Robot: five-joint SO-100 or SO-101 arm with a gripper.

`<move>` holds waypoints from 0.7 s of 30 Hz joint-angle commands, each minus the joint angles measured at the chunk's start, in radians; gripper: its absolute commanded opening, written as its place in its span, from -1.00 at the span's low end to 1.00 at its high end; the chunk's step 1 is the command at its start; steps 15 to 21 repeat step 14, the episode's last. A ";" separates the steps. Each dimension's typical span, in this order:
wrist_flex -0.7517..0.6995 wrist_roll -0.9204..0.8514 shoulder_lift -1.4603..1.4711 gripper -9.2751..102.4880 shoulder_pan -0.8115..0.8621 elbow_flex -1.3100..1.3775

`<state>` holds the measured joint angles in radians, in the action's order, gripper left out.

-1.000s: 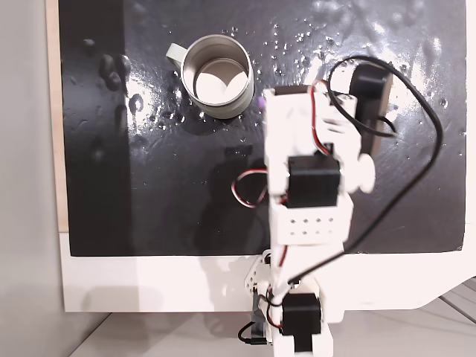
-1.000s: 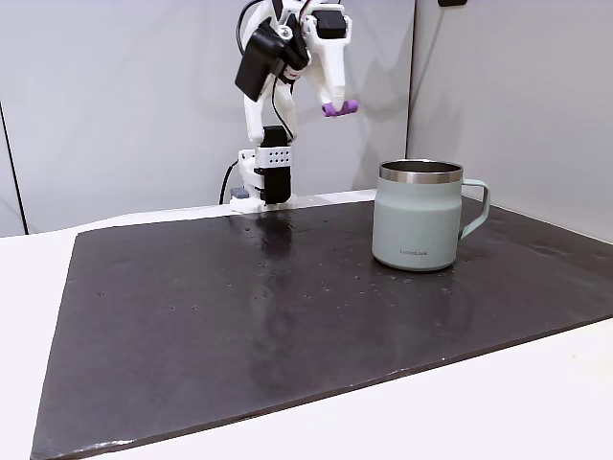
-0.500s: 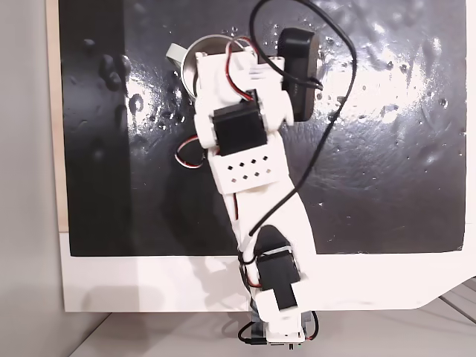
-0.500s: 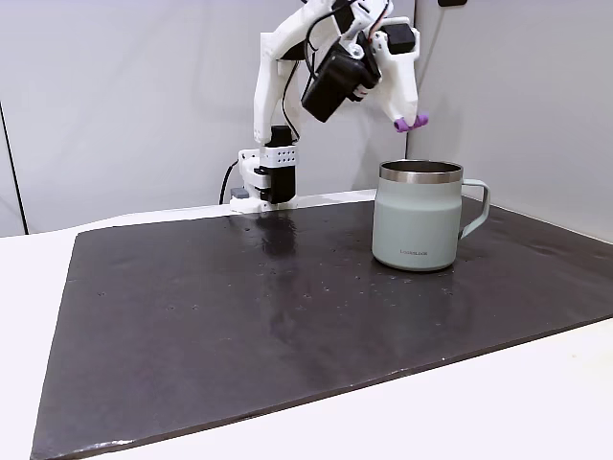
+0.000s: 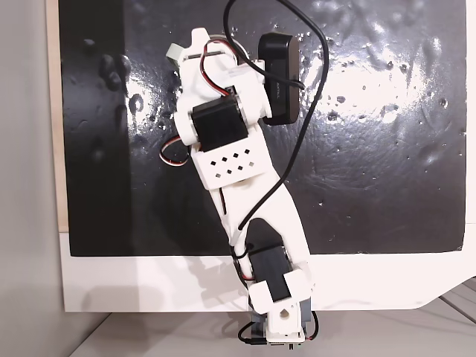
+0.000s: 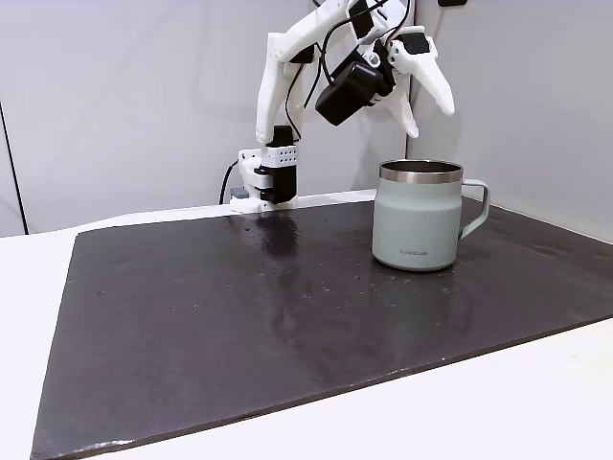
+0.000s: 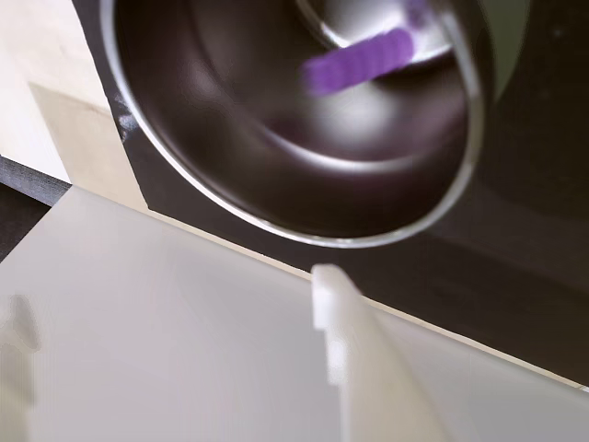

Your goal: Grasp a pengrip and put it in the cup.

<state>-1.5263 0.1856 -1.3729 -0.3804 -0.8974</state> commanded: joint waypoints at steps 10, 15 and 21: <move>-0.017 0.002 -0.044 -0.23 -0.014 0.086; -0.017 0.000 -0.044 -0.23 -0.015 0.087; -0.017 0.000 -0.044 -0.23 -0.015 0.087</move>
